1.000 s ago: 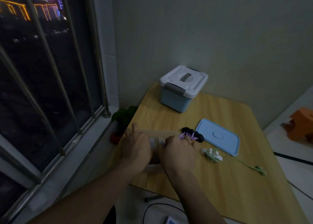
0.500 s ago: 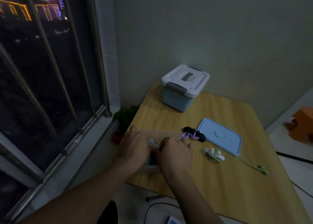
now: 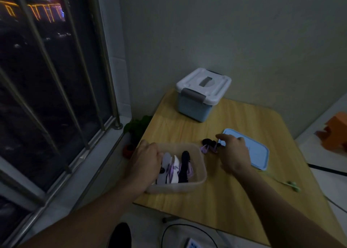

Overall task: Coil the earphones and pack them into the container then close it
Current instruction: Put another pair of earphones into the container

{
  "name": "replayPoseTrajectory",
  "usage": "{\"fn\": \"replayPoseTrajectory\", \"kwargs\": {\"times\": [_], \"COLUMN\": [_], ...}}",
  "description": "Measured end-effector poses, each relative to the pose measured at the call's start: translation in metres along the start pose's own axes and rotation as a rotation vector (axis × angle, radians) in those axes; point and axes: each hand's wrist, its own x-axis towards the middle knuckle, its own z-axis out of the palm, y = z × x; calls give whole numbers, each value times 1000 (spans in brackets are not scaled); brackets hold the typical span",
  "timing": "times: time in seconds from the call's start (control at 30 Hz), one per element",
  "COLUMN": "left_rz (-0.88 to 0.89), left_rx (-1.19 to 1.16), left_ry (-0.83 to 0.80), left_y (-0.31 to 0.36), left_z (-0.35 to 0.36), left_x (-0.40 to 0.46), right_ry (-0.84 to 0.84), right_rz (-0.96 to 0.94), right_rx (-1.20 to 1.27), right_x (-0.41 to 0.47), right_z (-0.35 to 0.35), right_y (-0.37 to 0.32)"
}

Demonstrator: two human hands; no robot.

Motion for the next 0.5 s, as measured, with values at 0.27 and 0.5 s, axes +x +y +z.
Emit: {"fn": "replayPoseTrajectory", "kwargs": {"times": [0.27, 0.5], "left_rz": [8, 24], "left_rx": [6, 8], "left_ry": [31, 54], "left_y": [-2, -3], "left_z": [5, 6], "left_x": [1, 1], "right_ry": [-118, -234], "right_rz": [-80, -61], "right_rx": [-111, -129], "right_x": [22, 31], "right_z": [7, 7], "right_y": [7, 2]}}
